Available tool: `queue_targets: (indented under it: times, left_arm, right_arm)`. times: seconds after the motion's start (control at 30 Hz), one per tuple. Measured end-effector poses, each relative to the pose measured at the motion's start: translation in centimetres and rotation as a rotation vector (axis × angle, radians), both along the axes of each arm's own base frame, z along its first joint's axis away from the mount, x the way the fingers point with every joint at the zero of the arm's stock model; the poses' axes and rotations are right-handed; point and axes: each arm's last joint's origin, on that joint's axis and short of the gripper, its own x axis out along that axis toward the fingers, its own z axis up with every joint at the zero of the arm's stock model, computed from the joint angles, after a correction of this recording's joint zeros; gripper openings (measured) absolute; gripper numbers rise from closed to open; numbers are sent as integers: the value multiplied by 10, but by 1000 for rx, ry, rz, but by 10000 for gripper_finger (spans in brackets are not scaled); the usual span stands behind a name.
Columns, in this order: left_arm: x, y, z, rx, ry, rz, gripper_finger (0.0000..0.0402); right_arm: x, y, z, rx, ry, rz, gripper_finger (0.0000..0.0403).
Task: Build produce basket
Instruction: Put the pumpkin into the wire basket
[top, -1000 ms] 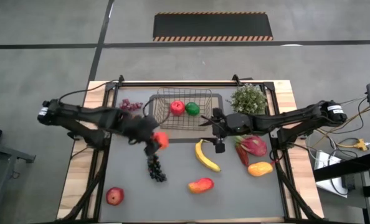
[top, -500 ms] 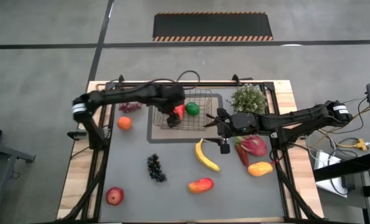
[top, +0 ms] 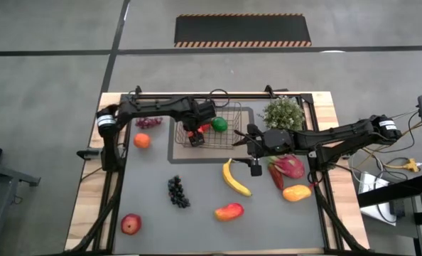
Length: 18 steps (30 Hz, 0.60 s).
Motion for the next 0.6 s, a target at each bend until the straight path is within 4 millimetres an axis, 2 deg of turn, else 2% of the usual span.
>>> queue_targets:
  times: [0.6]
  left_arm:
    - [1,0,-3,3,-8,6,290]
  right_arm:
    - [0,0,-1,10,4,-5,247]
